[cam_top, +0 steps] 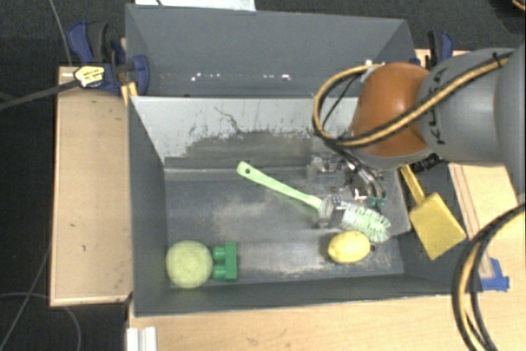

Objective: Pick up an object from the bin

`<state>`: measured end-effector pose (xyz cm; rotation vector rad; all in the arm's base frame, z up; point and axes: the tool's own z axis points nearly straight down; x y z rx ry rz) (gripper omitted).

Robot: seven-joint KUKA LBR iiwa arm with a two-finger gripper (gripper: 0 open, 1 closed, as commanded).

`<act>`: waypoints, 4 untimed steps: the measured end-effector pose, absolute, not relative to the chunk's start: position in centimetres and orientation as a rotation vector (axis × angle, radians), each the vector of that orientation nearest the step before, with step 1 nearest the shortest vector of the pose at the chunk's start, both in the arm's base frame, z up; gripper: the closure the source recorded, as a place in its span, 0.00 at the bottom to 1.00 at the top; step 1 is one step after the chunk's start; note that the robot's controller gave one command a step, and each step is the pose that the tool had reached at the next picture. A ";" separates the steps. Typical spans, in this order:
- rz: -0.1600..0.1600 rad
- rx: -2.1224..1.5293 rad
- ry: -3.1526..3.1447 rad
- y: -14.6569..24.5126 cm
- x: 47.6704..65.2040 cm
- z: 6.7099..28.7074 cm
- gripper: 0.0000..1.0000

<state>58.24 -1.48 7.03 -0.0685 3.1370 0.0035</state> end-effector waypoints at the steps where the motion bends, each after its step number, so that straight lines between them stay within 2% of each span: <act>1: 0.008 -0.003 3.136 -1.6 58.2 7.1 0.00; 2: 0.005 -0.023 3.138 -2.4 56.5 7.1 0.00; 4: 0.008 0.062 3.137 -3.0 56.1 7.7 0.00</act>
Offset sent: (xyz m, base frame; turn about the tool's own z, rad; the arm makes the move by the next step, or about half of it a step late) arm -0.0178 -0.0087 -0.0003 0.0275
